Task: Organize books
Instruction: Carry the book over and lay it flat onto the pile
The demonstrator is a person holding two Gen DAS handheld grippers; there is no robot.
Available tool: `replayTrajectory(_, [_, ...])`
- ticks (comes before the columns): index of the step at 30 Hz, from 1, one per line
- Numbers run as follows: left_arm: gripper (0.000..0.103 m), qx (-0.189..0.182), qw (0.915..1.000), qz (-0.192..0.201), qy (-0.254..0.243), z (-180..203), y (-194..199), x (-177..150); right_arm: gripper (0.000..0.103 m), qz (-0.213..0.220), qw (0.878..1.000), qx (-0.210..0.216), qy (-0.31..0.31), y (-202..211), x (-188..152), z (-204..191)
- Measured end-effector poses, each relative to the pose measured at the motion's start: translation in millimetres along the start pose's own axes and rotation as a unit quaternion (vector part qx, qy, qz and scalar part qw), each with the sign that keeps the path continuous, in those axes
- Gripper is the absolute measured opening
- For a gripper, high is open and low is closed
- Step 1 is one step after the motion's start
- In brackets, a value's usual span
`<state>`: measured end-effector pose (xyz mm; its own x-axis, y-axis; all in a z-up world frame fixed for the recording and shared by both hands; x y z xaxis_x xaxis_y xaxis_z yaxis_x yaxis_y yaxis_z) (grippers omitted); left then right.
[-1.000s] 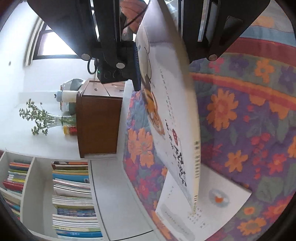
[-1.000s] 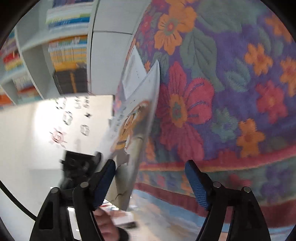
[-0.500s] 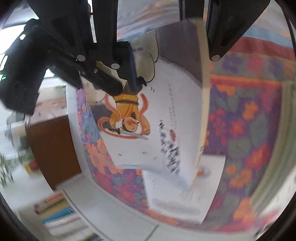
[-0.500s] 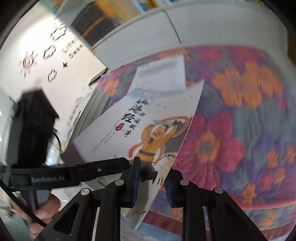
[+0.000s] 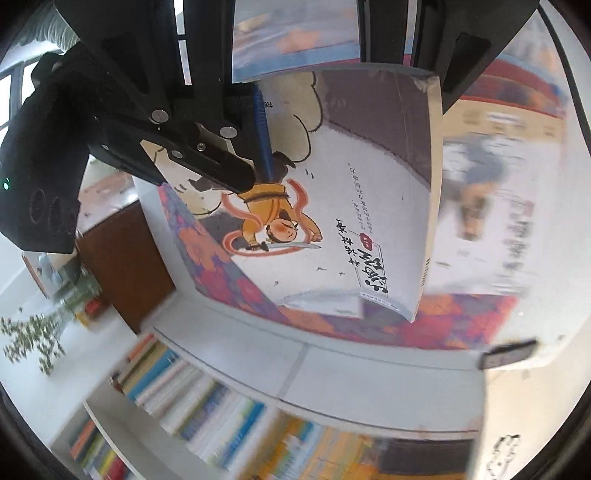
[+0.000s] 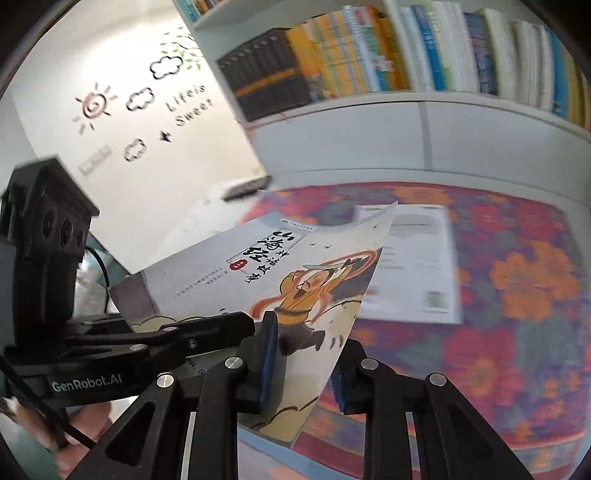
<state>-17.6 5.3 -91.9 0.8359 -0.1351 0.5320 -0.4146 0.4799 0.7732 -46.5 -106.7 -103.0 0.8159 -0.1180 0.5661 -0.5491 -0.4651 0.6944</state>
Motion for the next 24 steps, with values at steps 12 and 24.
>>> replayTrajectory(12, [0.023,0.01,0.9976,-0.021,0.065,-137.1,11.4,-18.5,0.026,-0.056,0.998,0.005,0.011,-109.4,-14.7,-107.1])
replayTrajectory(24, [0.03,-0.063,0.9814,-0.049,0.174,-199.7,-2.2,-57.5,0.027,-0.084,0.995,-0.05,-0.031,-147.6,-37.4,-102.0])
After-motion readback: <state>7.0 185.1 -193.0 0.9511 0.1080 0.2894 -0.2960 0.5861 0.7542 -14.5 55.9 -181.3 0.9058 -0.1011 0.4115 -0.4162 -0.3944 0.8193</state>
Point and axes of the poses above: each gripper's, at about its wrist camera, not at the fingertips, and y roughly against the way its jaws point, z to its right, x to its top, the point moved 8 cm from there along -y, roughly the way its jaws point, and after that the axes turned 6 degrees about -y, right-handed, at the moved point
